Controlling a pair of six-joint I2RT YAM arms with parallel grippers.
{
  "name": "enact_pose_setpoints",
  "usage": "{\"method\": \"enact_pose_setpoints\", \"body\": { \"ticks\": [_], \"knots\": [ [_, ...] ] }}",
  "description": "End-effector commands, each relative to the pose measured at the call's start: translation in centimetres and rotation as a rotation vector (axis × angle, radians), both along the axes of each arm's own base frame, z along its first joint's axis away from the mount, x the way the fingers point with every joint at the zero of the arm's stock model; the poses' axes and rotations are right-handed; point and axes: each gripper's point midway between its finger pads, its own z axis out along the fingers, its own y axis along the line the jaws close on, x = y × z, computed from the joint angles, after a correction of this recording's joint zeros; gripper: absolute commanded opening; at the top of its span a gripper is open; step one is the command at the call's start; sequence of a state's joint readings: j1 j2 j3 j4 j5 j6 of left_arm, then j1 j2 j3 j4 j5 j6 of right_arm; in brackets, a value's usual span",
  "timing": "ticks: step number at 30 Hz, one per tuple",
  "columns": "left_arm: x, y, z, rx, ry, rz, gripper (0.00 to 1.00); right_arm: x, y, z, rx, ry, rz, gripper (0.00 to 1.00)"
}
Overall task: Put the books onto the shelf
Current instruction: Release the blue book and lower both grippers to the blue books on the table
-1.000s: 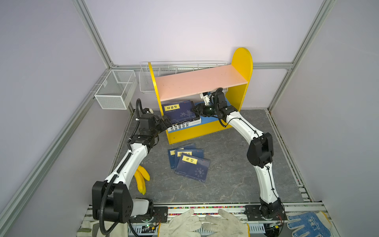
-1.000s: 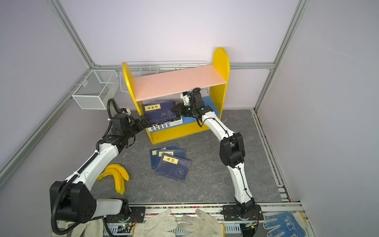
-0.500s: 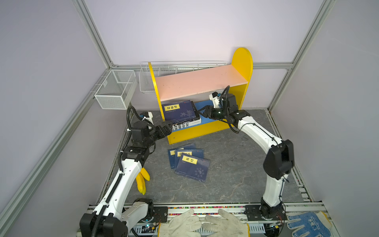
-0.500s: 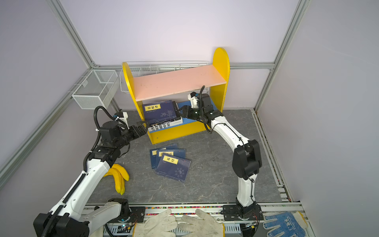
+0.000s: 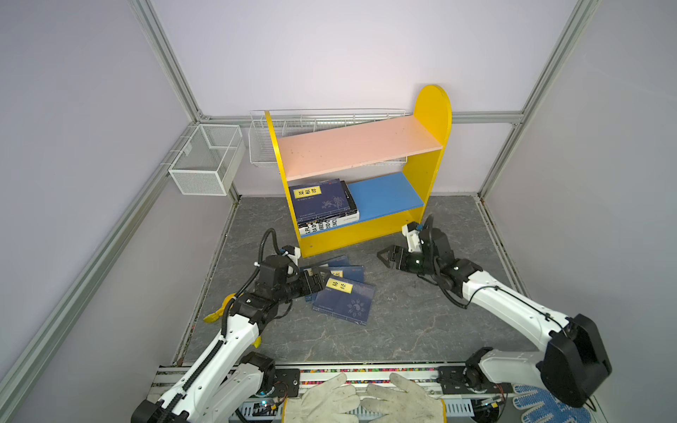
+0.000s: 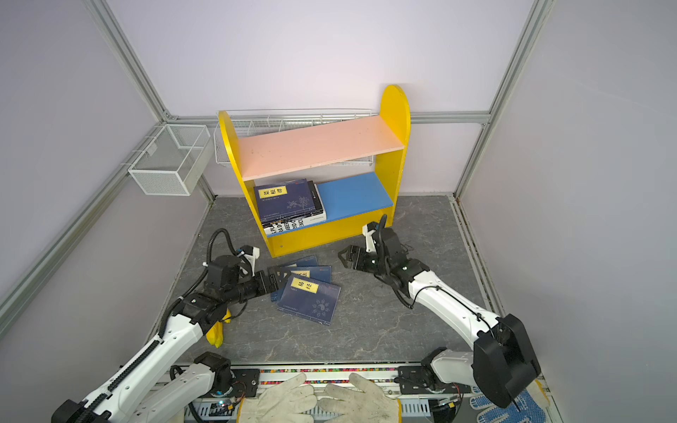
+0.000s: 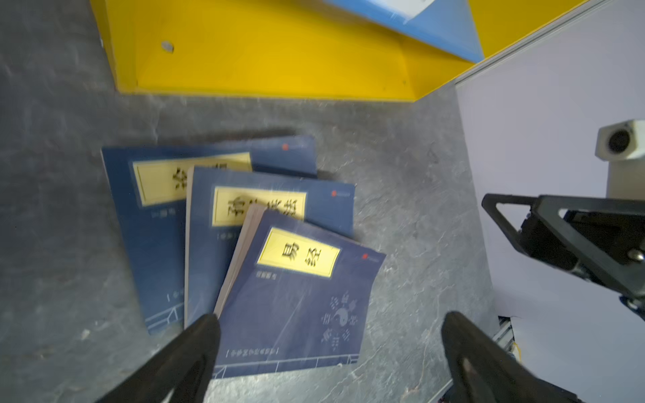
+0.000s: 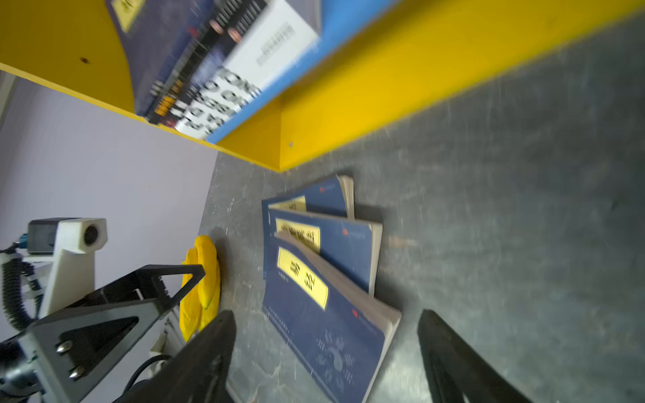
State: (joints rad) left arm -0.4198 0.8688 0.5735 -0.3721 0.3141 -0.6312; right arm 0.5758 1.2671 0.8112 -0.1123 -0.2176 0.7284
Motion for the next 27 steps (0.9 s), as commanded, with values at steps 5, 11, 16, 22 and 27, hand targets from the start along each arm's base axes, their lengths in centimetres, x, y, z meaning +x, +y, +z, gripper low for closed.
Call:
{"method": "enact_pose_setpoints", "body": {
  "ticks": [5,11,16,22,27],
  "knots": [
    [-0.3,0.2,-3.1,-0.066,0.038,0.112,0.99,-5.1,-1.5,-6.2,-0.039,0.095,-0.073,0.95],
    [-0.4,1.0,-5.0,-0.06,0.057,0.172,0.98,-6.0,-1.3,-8.9,-0.028,0.11,-0.086,0.97],
    [-0.7,1.6,-6.8,-0.044,0.101,0.207,0.98,-6.2,0.5,-10.7,0.002,0.137,-0.046,0.97],
    [-1.3,2.1,-8.2,-0.038,0.131,0.242,0.97,-5.9,2.9,-12.2,0.014,0.173,-0.002,0.93],
    [-1.6,1.9,-9.2,-0.048,0.154,0.238,0.97,-6.0,4.6,-13.2,0.017,0.195,0.035,0.87]
  ]
}}
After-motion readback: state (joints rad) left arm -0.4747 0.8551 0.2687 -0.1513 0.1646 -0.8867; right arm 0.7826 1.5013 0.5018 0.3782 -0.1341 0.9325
